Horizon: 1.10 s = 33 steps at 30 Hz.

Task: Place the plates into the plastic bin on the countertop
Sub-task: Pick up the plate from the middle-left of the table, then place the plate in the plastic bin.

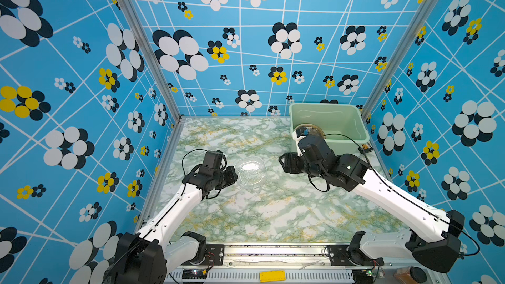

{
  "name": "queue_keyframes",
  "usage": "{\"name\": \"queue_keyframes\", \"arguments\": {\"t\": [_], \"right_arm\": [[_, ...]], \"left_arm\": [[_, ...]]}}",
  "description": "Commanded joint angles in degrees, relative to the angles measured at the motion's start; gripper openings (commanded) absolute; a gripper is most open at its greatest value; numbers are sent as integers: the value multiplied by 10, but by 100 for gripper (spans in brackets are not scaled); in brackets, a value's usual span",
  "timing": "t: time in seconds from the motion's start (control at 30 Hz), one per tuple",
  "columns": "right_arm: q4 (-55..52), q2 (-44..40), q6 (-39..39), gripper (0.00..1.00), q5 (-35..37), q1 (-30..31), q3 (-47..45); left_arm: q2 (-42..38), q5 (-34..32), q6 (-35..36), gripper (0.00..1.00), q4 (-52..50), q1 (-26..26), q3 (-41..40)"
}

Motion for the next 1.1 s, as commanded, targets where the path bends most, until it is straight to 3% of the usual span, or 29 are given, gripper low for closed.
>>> {"name": "queue_keyframes", "arguments": {"t": [0.0, 0.2, 0.47, 0.8, 1.07], "right_arm": [[24, -33, 50, 65, -74, -19, -27], [26, -54, 44, 65, -175, -75, -31], [-1, -11, 11, 63, -241, -100, 19], [26, 58, 13, 41, -287, -100, 50], [25, 83, 9, 12, -283, -100, 65]], "left_arm": [[-25, 83, -20, 0, -24, -5, 46], [-29, 130, -80, 0, -66, -5, 113], [-16, 152, -79, 0, -99, -7, 157], [-6, 157, -79, 0, -101, -9, 170], [7, 159, -74, 0, -106, -15, 183]]}}
